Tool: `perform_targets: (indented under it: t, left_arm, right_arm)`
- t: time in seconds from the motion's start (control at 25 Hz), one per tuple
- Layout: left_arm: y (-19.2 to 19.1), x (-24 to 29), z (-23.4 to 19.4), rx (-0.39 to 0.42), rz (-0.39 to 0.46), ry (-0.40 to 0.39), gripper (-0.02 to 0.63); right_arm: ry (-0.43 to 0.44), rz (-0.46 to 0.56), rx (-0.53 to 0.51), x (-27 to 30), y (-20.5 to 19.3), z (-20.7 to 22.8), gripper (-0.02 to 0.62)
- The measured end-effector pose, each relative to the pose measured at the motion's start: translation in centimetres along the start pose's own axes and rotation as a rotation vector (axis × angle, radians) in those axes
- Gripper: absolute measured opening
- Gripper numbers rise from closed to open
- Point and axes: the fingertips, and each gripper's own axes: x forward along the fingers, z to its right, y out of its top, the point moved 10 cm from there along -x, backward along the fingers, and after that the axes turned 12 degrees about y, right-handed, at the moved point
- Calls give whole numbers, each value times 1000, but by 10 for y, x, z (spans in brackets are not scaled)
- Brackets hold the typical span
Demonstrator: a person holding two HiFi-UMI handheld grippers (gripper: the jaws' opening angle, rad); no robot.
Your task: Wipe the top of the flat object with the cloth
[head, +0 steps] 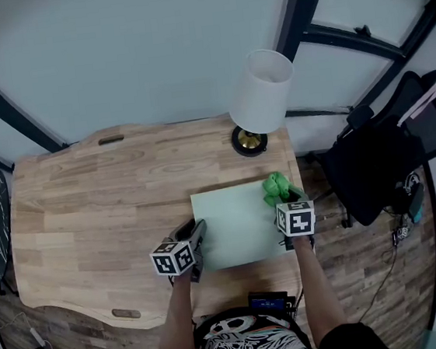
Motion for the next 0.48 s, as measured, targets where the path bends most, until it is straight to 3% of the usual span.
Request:
perform_targets:
  t: [0.48]
  left_arm:
    - [0,-1,0,-6,3,-5,143]
  right_arm:
    - [22,-3,-17,4,3,-10,121]
